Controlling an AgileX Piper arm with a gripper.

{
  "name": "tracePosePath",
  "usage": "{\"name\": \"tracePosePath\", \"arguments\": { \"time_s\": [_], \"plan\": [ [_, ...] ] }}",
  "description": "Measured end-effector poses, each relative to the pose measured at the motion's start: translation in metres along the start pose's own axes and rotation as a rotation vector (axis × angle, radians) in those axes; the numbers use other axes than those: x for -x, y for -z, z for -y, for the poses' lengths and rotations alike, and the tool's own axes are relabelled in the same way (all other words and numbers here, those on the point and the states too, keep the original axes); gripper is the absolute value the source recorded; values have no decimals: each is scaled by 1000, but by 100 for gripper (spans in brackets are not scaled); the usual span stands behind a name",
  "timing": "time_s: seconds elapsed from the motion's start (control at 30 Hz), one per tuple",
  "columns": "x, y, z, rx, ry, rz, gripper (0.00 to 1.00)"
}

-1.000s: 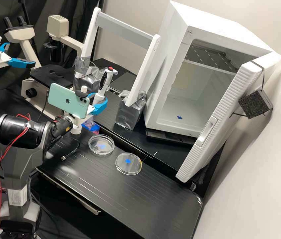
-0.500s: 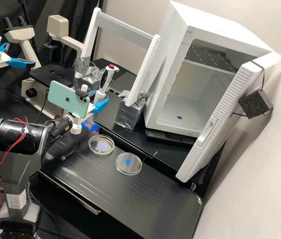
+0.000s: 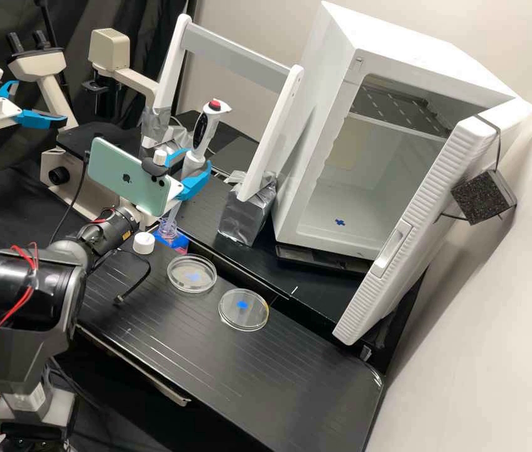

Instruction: Use the pipette

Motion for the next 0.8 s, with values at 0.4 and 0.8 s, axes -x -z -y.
{"name": "tracePosePath", "arguments": {
  "time_s": [0.4, 0.8],
  "plan": [
    [19, 31, -64, -120, -99, -127, 0],
    [43, -2, -99, 13, -21, -166, 0]
  ]
}}
